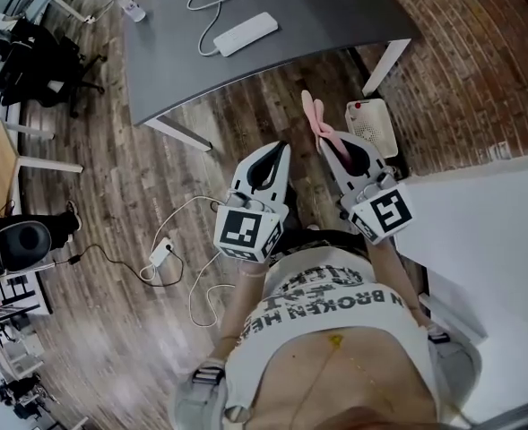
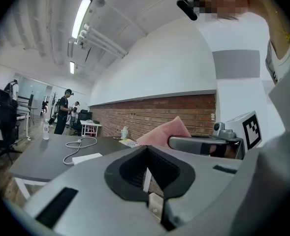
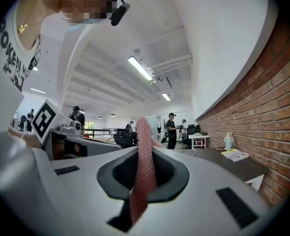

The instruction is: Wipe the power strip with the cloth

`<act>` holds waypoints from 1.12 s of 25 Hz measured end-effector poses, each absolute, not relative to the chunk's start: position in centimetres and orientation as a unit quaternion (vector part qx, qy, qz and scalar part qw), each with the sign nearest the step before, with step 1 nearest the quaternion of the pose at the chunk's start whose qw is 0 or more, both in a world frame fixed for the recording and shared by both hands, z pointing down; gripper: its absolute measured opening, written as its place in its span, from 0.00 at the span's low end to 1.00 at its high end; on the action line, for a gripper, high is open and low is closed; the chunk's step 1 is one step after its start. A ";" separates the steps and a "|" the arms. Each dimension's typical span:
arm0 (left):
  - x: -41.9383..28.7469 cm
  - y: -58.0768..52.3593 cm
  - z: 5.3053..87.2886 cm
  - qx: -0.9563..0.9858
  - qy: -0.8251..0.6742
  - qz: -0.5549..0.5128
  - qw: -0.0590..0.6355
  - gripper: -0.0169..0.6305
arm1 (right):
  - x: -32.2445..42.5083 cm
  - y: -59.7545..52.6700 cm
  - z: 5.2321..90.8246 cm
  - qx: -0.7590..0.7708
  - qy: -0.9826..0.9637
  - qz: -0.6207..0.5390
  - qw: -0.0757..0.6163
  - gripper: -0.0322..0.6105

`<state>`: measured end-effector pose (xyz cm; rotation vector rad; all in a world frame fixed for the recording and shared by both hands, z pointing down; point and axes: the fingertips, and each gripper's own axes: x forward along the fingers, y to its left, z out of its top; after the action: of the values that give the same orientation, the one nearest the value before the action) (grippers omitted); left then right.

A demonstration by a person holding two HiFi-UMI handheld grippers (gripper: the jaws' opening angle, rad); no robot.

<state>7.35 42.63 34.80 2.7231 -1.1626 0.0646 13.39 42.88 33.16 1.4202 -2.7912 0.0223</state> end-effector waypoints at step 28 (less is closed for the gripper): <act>-0.5 19.2 36.4 0.932 -0.344 0.021 0.112 0.04 | 3.2 18.4 33.4 0.464 -0.884 -0.004 0.051 0.08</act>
<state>-0.51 19.24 36.44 2.7369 -1.0090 0.0613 3.15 18.45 33.40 1.4120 -2.6906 -0.0131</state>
